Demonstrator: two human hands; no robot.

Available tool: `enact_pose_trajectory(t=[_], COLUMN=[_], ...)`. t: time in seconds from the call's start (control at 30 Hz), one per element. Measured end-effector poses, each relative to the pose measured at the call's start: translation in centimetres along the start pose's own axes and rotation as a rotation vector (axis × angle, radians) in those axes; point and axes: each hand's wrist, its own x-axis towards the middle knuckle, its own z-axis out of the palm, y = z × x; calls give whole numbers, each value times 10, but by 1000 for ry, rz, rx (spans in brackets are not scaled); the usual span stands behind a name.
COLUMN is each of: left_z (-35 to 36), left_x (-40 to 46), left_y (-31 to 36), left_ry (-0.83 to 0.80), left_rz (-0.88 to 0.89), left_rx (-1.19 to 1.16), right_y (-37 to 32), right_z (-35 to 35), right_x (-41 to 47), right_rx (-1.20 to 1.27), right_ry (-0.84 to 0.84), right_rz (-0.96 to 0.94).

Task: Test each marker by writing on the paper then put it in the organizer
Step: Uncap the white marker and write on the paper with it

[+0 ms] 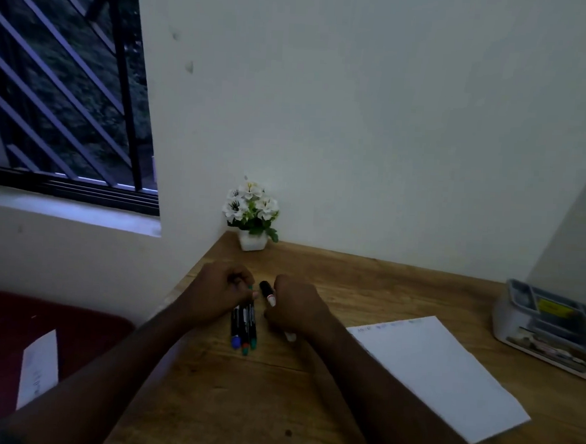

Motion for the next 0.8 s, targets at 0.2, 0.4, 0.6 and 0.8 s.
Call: enact_pose_trajectory(t=[0.2,0.4,0.6,0.8], left_z=[30,80,122,131], left_x=[13,28,38,45], left_y=[24,68,84,82], left_ry=[89,-72,-175,-108], left_rz=[122,318,324,359], left_rx=[-98,-240,-242,-239], right_y=[48,110,154,157], right_z=[-31,-44,-38,-36], right_x=[-25,-58,-68,-64], right_rx=[-47,-138,-203,-240], right_ry=[129,265,193,271], right_rz=[-174,-229,-175,-199])
